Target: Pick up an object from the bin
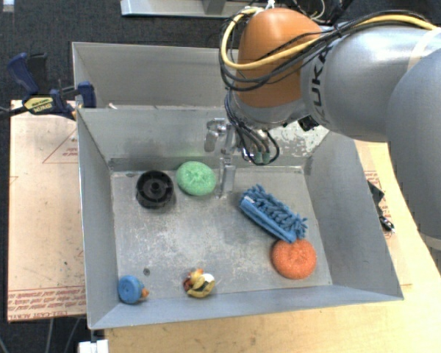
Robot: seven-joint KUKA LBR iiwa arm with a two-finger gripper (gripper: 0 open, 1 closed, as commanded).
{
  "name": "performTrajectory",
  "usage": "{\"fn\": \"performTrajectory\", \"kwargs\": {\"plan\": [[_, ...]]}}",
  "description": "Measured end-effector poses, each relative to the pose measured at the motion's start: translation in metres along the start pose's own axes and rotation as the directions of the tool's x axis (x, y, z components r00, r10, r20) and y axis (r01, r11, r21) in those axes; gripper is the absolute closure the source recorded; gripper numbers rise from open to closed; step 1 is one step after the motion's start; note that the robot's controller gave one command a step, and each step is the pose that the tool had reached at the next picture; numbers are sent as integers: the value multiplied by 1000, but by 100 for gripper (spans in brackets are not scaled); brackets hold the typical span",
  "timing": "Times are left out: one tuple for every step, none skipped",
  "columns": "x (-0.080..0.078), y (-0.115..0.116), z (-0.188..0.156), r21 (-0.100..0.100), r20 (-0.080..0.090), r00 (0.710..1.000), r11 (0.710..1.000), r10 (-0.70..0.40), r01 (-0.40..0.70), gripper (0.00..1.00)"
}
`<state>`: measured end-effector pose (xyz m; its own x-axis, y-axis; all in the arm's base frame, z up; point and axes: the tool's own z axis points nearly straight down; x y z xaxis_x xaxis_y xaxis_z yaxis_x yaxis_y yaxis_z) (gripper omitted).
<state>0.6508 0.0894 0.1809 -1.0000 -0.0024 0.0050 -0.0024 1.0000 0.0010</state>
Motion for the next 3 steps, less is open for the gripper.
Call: {"fn": "performTrajectory", "kwargs": {"plan": [[-1, 0, -5, 0, 6, 1000, 1000, 1, -1, 0], [0, -6, 8, -4, 14, 996, 996, 92, -92, 0], [9, -24, 48, -2, 5, 950, 950, 313, -313, 0]]}}
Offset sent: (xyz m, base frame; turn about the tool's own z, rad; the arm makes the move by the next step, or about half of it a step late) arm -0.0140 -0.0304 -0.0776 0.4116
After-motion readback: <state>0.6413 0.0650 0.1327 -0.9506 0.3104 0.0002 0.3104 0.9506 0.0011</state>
